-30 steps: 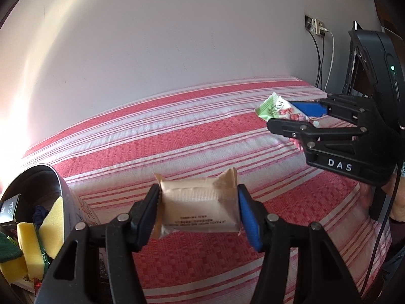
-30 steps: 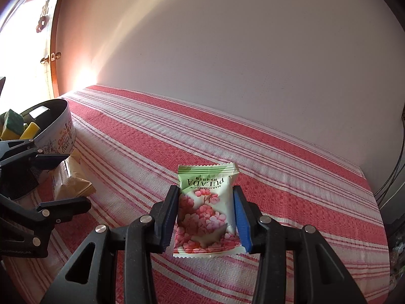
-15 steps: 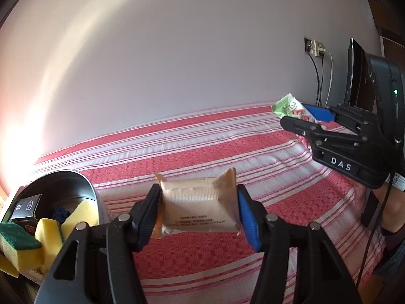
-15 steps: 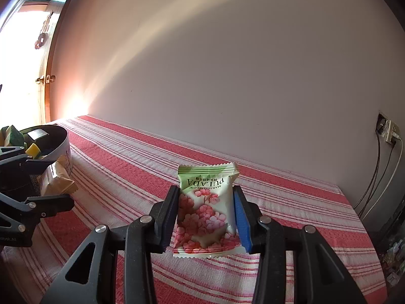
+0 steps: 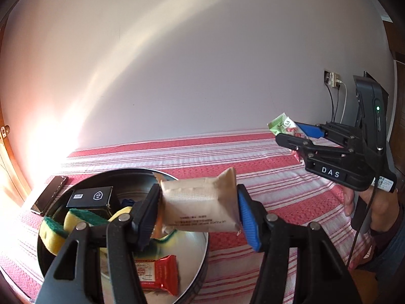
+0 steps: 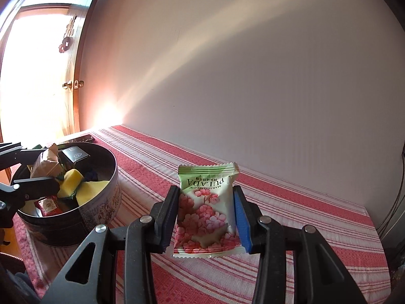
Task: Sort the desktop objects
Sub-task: 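Carry the candy packet and cream pastry over the tin with both grippers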
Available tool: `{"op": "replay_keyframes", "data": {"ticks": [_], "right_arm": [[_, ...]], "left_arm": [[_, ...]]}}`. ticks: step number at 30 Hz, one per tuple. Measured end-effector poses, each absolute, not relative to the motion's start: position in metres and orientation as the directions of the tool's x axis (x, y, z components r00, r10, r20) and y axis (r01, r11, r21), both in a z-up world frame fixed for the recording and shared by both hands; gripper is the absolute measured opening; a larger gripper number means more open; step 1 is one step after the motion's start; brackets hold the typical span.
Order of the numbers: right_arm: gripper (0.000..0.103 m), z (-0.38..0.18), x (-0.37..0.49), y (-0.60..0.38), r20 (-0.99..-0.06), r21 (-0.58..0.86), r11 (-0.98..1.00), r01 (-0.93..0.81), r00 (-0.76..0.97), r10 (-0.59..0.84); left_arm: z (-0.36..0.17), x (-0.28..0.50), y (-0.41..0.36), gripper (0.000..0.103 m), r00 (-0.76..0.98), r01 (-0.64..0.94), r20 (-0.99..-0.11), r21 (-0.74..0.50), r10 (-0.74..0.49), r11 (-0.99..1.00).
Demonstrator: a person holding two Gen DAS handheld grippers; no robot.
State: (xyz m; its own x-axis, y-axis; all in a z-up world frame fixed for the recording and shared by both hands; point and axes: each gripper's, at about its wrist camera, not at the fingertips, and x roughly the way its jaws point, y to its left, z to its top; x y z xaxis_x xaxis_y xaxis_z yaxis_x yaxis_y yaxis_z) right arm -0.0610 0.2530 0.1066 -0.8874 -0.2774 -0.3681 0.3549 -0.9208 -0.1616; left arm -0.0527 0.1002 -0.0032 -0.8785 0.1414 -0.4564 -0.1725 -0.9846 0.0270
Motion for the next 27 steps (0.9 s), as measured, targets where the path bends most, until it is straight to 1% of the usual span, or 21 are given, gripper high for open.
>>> {"op": "replay_keyframes", "data": {"ticks": [5,9,15,17,27], "right_arm": [[0.044,0.118,-0.064,0.218,-0.371,-0.126,-0.897,0.424,-0.858,-0.354],[0.045,0.12,-0.065,0.196,-0.384,-0.115,-0.88,0.461,-0.837,-0.389],[0.045,0.122,-0.07,0.159,-0.431,-0.123,-0.853,0.508,-0.801,-0.415],[0.045,0.123,-0.071,0.151,-0.446,-0.13,-0.845,0.519,-0.792,-0.418],[0.045,0.114,-0.081,0.101,-0.517,-0.174,-0.798,0.577,-0.743,-0.425]], "left_arm": [[-0.002,-0.043,0.075,0.058,-0.883,-0.123,-0.46,0.031,0.095,-0.992],[-0.002,-0.04,0.062,0.058,-0.881,-0.101,-0.467,0.04,0.071,-0.994],[-0.011,-0.04,0.061,0.058,-0.869,-0.097,-0.491,0.054,0.058,-0.994],[-0.015,-0.035,0.047,0.058,-0.864,-0.098,-0.499,0.045,0.062,-0.994],[-0.03,-0.041,0.031,0.058,-0.837,-0.082,-0.544,0.017,0.06,-0.996]]}}
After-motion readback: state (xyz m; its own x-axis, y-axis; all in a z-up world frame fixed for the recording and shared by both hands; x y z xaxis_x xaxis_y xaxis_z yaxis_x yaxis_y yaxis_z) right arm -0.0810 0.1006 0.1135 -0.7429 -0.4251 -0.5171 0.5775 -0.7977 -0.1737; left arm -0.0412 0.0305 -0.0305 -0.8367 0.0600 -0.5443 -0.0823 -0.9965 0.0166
